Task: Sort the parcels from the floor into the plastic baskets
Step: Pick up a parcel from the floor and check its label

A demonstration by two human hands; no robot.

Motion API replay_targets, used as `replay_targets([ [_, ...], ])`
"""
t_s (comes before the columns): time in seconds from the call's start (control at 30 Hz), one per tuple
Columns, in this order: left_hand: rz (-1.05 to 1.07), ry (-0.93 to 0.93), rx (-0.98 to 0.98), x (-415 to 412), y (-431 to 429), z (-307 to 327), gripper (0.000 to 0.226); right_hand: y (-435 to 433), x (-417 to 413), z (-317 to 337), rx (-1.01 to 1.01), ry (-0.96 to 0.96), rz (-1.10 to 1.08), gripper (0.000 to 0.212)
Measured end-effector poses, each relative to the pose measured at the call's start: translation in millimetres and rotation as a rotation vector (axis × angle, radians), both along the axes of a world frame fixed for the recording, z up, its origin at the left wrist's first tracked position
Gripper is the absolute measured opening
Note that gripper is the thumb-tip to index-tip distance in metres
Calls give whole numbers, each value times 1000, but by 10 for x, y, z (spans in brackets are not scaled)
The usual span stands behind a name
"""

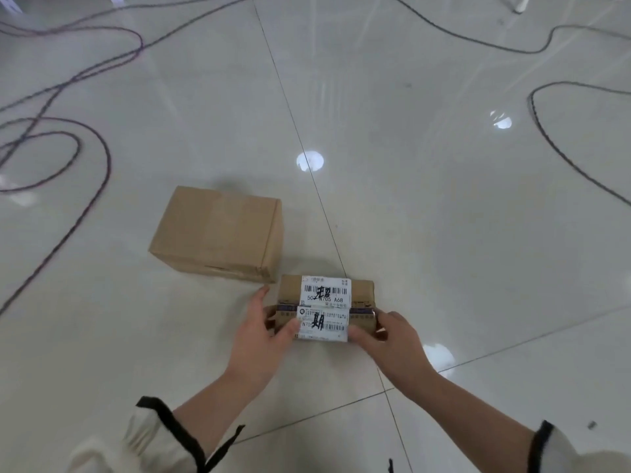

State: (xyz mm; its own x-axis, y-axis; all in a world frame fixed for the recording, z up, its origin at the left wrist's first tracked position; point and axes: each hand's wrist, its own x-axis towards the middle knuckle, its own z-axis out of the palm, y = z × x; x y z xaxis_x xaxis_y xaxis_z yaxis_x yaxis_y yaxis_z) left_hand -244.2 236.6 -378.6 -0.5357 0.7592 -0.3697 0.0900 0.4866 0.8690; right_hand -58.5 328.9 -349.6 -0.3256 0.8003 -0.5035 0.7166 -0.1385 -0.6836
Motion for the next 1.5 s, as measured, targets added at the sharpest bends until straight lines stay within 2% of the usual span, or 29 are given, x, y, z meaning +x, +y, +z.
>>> replay_targets([
  [0.03, -16, 12, -14, -10, 19, -17, 45, 20, -12, 19, -11, -3, -19, 12],
  [0.13, -77, 52, -23, -3, 86, 85, 27, 101, -50, 144, -117, 34, -68, 19],
  [0.23, -46, 63, -27, 105, 150, 277, 25, 167, -98, 310, -266, 109, -193, 21],
  [0.3, 10, 82, 19, 143, 209, 495, 28, 251, -167, 497, -345, 209, -309, 30],
  [0.43, 114, 25, 95, 129, 293, 1082, 19, 421, -246, 1162, -257, 287, -364, 45],
  [0.57, 172, -39, 177, 10, 302, 2166, 13, 366, -157, 2230, -354, 385, -452, 29],
  [0.7, 130, -128, 265, -176, 230, 3659, 12, 187, 7, 3700, -425, 532, -410, 27],
  [0.83, 143, -144, 282, -189, 40, 5491, 6, -71, 52, 5481, -312, 496, -311, 21],
  [0.93, 152, -161, 266, -93, -166, 6888, 6, -262, 98, 6814, -191, 463, -325, 18],
  [1.07, 182, -159, 304, 72, -448, 8358, 12, -484, 238, 8154, -56, 492, -295, 18],
  [1.23, 235, -134, 378, 184, -731, 9308, 9, -776, 317, 9022, 77, 607, -258, 20],
  [1.37, 225, -156, 435, 267, -814, 9601, 17, -934, 367, 9316, 160, 696, -288, 19],
  [1.5, 165, -144, 479, 207, -800, 9848, 8, -1037, 351, 9520, 228, 743, -323, 17],
])
